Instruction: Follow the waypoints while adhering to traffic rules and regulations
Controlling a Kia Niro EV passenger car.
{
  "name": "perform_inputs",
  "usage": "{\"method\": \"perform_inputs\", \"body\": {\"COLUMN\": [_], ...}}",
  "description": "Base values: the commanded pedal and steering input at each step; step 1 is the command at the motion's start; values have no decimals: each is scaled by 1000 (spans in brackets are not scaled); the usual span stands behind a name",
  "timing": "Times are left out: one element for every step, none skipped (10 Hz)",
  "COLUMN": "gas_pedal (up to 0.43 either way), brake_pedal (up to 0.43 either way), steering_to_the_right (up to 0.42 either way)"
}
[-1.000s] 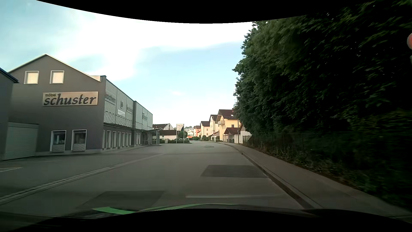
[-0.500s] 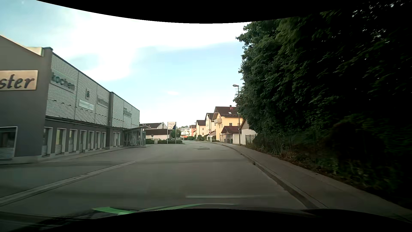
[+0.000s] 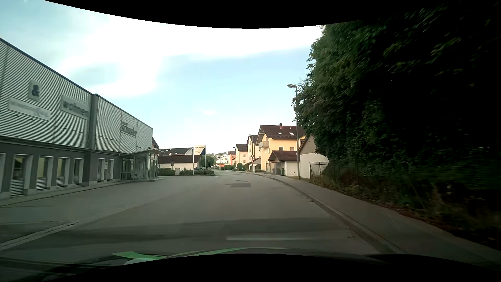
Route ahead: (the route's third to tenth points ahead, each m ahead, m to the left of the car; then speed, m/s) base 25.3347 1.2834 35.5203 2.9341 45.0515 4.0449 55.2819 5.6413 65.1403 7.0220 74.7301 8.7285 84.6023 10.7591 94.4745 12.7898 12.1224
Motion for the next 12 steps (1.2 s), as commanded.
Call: {"method": "perform_inputs", "body": {"gas_pedal": [0, 0, 0, 0, 0, 0, 0, 0, 0, 0, 0, 0], "brake_pedal": [0, 0, 0, 0, 0, 0, 0, 0, 0, 0, 0, 0], "steering_to_the_right": [0, -3, -6, -9, -11, -12, -12, -13, -13, -14, -15, -19]}}
